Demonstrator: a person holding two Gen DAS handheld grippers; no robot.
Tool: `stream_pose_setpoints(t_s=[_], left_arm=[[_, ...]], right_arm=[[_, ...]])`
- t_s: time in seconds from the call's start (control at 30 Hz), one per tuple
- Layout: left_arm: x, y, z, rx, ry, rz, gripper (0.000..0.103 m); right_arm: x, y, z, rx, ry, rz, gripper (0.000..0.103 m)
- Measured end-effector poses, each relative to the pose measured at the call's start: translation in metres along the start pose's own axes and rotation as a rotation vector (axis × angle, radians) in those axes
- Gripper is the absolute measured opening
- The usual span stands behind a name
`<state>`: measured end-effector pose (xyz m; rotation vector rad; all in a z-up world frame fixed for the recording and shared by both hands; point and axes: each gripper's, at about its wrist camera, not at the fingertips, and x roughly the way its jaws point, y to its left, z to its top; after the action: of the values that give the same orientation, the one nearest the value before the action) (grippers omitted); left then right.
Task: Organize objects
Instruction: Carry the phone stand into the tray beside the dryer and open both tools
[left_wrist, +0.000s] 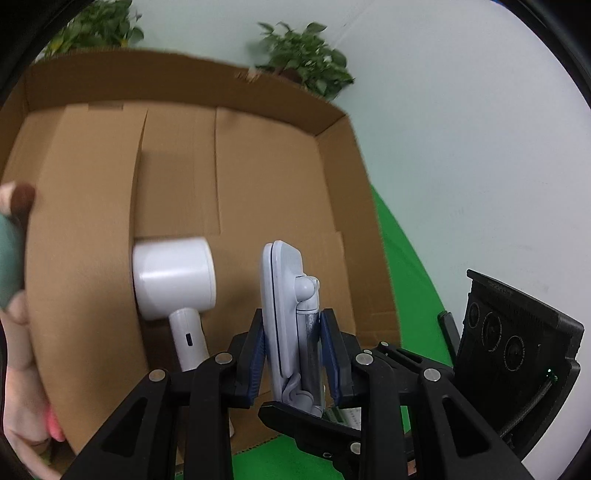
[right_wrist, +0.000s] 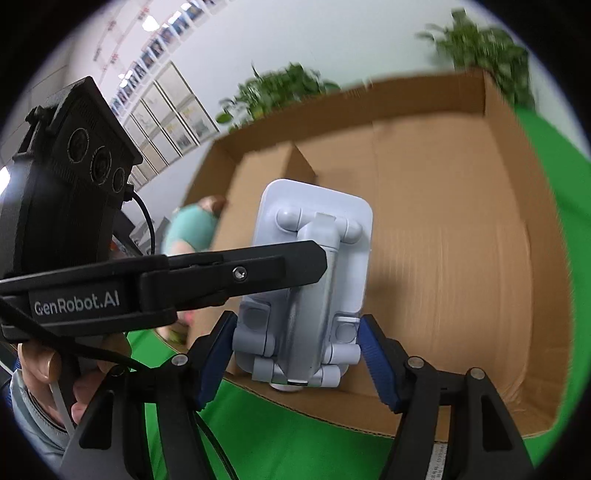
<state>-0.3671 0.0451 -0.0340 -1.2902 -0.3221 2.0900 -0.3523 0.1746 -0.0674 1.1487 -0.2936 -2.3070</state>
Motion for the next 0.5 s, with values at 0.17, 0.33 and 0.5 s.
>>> stream_pose_setpoints(t_s=[0.17, 0.33, 0.5], left_arm=[[0.027, 0.016, -0.008, -0.038, 0.046, 0.006, 0.025], [0.044, 0.029, -0.016, -0.078, 0.082, 0.019, 0.026], [0.050, 0.034, -0.017, -0.093, 0.090, 0.045, 0.027]], right_arm=[[0.019, -0.019, -0.011, 0.043, 0.056, 0.001, 0.066], [0.031, -0.030, -0.018, 0.069, 0.111, 0.005, 0.066], [0.036, -0.034, -0.021, 0.084, 0.138, -0.012, 0.065]])
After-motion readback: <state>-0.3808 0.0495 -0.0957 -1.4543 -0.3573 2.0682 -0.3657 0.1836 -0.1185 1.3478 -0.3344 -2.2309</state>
